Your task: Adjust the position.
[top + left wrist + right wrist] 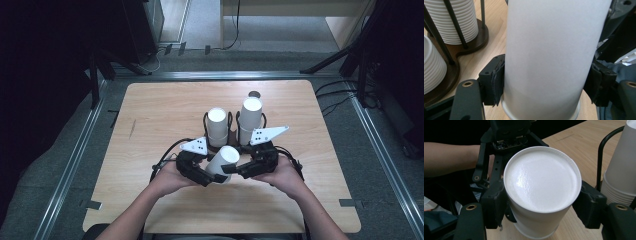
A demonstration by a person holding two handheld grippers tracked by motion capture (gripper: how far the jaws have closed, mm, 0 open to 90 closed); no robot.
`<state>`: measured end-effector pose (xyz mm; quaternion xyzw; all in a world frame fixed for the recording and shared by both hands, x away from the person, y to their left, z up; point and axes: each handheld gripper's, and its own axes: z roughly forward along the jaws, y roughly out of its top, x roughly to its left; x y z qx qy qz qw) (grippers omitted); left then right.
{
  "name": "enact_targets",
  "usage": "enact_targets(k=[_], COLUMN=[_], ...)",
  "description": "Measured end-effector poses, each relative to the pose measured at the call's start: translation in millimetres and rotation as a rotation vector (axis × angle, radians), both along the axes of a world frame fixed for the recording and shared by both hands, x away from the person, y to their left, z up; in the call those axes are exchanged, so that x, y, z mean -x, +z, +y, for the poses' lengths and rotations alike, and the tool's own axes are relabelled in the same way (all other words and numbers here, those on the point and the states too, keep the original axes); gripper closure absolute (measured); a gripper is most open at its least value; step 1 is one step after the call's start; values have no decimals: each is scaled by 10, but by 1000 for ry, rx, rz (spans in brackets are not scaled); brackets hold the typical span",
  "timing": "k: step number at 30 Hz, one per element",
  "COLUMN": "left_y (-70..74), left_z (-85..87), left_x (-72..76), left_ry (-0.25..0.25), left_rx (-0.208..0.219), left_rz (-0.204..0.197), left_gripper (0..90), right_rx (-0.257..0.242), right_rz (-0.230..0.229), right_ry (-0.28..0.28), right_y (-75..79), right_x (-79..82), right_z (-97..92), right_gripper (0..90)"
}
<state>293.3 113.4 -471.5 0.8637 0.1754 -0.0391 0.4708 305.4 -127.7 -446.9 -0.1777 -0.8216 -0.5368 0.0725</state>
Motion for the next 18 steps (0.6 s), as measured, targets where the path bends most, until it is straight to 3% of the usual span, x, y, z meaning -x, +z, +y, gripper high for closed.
enact_targets(k=[10,15,18], left_y=[18,24,35], left_z=[20,114,162], left_x=[-4,-47,-66], left_ry=[1,-2,0], left_rx=[2,-19,-40], left_rz=[-7,14,16], left_gripper=[284,281,281], right_rx=[7,11,38], right_rz=[-35,-43,-61], right_ry=[8,12,3], right_y=[-5,9,-7], right_x=[1,10,21], right_z=[-26,-104,-146], right_gripper=[287,277,272])
